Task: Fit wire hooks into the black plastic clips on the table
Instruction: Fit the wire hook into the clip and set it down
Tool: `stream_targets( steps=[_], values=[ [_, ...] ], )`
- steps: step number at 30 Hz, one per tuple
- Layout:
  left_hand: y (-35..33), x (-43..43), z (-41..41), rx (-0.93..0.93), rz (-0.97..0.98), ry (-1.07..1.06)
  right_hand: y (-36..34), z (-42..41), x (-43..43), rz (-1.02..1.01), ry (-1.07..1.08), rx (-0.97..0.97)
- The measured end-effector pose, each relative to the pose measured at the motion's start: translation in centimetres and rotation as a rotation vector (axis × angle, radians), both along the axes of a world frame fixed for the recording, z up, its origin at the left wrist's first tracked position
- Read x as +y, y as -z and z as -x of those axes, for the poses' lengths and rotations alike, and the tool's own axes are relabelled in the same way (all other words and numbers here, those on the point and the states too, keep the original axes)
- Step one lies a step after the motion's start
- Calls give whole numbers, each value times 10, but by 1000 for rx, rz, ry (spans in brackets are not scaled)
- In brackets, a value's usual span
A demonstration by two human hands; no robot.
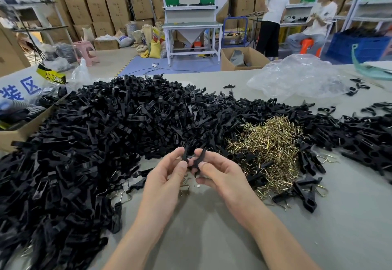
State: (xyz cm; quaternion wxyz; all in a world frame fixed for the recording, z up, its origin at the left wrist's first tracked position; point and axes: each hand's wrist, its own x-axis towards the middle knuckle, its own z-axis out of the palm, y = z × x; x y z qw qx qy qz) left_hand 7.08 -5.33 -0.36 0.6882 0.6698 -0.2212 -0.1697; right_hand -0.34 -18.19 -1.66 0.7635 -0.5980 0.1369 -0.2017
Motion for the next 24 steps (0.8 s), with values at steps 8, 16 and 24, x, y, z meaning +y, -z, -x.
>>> stream_targets(
  steps=[8, 16, 24],
  values=[
    [-1, -2, 2, 33, 33, -11, -3, 1, 4, 9, -8, -26],
    [1, -1, 2, 50, 49, -34, -3, 3, 3, -27, 11, -29],
    [3, -1, 2, 22, 17, -14, -3, 2, 3, -64, 18, -35]
  ],
)
